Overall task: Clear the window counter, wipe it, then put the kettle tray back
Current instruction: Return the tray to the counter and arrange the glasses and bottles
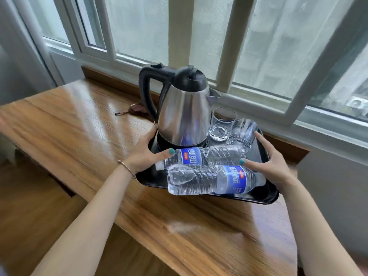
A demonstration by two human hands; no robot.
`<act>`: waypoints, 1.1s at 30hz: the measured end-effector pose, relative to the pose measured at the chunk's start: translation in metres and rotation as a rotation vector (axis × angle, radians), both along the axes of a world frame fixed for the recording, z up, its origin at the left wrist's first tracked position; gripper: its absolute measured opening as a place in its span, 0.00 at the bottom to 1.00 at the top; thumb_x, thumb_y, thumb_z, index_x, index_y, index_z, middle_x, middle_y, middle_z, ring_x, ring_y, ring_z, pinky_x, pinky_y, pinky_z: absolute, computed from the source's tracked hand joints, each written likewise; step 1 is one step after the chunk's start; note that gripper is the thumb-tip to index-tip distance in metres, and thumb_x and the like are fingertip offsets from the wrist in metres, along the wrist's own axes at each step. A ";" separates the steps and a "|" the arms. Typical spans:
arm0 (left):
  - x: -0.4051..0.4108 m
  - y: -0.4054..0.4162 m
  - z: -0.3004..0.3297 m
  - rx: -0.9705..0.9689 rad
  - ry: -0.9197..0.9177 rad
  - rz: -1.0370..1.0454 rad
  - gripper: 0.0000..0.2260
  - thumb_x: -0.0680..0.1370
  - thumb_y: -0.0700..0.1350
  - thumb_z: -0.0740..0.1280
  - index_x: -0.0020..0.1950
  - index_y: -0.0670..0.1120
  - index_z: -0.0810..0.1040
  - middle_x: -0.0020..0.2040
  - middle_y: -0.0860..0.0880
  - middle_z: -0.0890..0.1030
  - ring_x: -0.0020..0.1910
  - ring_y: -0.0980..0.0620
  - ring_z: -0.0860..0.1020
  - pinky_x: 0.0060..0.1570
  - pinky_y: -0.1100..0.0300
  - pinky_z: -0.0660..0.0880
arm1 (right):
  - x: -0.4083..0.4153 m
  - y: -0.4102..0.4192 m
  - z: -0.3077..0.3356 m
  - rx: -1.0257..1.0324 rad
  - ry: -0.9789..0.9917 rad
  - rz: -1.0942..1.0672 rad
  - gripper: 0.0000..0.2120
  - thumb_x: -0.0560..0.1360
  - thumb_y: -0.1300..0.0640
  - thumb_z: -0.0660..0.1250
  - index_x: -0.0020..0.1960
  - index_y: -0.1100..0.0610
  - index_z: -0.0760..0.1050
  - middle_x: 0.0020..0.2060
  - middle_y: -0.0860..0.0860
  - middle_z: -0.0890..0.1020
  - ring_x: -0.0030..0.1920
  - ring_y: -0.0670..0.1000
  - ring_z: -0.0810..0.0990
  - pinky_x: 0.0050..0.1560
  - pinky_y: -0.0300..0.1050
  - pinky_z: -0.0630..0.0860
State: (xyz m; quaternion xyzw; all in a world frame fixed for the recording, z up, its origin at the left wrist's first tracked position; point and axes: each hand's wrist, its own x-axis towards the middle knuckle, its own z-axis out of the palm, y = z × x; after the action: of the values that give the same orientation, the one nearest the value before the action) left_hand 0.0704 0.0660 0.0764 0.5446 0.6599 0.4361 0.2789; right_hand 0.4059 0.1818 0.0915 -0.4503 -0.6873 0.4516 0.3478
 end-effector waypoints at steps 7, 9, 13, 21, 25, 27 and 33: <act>-0.053 0.001 0.000 0.005 -0.014 0.077 0.44 0.67 0.56 0.75 0.78 0.53 0.57 0.69 0.62 0.68 0.66 0.66 0.65 0.56 0.81 0.62 | -0.061 0.011 0.002 -0.009 -0.036 0.061 0.52 0.51 0.39 0.83 0.71 0.34 0.65 0.72 0.45 0.69 0.71 0.47 0.67 0.72 0.54 0.65; -0.071 0.000 0.001 0.018 0.011 0.087 0.41 0.69 0.51 0.75 0.77 0.53 0.58 0.66 0.64 0.70 0.63 0.67 0.66 0.51 0.82 0.63 | -0.080 0.011 0.004 0.006 -0.037 0.072 0.52 0.52 0.40 0.82 0.72 0.36 0.64 0.73 0.45 0.67 0.72 0.47 0.65 0.72 0.52 0.64; -0.116 -0.005 0.003 0.018 0.009 0.089 0.41 0.70 0.52 0.74 0.78 0.55 0.56 0.69 0.62 0.66 0.66 0.62 0.65 0.53 0.80 0.63 | -0.126 0.009 0.009 0.007 -0.044 0.070 0.53 0.53 0.40 0.83 0.73 0.36 0.64 0.74 0.44 0.66 0.73 0.46 0.64 0.73 0.54 0.64; -0.226 -0.014 0.017 0.010 -0.003 0.021 0.43 0.69 0.53 0.74 0.78 0.55 0.55 0.70 0.60 0.67 0.66 0.60 0.66 0.53 0.77 0.64 | -0.228 -0.019 0.012 0.032 -0.009 0.003 0.52 0.55 0.44 0.83 0.74 0.40 0.64 0.74 0.43 0.65 0.73 0.45 0.62 0.73 0.52 0.63; -0.278 -0.015 0.021 -0.012 0.017 -0.022 0.44 0.67 0.57 0.74 0.78 0.56 0.54 0.73 0.57 0.65 0.68 0.59 0.64 0.62 0.63 0.62 | -0.273 -0.031 0.010 0.018 0.006 -0.036 0.51 0.54 0.43 0.83 0.73 0.38 0.64 0.73 0.41 0.65 0.73 0.46 0.64 0.73 0.55 0.64; -0.300 -0.015 0.020 -0.014 0.026 -0.041 0.45 0.67 0.58 0.74 0.78 0.57 0.53 0.74 0.56 0.63 0.70 0.58 0.62 0.64 0.62 0.61 | -0.291 -0.035 0.008 0.006 0.011 -0.054 0.52 0.53 0.41 0.83 0.73 0.37 0.64 0.72 0.40 0.66 0.72 0.46 0.66 0.72 0.55 0.66; -0.347 -0.014 0.018 0.032 0.056 -0.068 0.37 0.72 0.46 0.74 0.74 0.58 0.56 0.61 0.70 0.65 0.57 0.78 0.65 0.50 0.84 0.60 | -0.338 -0.037 0.002 -0.020 0.006 -0.081 0.57 0.45 0.34 0.82 0.72 0.36 0.65 0.71 0.42 0.69 0.69 0.45 0.70 0.71 0.54 0.68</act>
State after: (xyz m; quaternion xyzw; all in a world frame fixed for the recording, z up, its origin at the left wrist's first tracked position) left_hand -0.2767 0.0515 0.0941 0.5831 0.6417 0.4214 0.2660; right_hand 0.0674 0.1444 0.0937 -0.4797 -0.6630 0.4453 0.3634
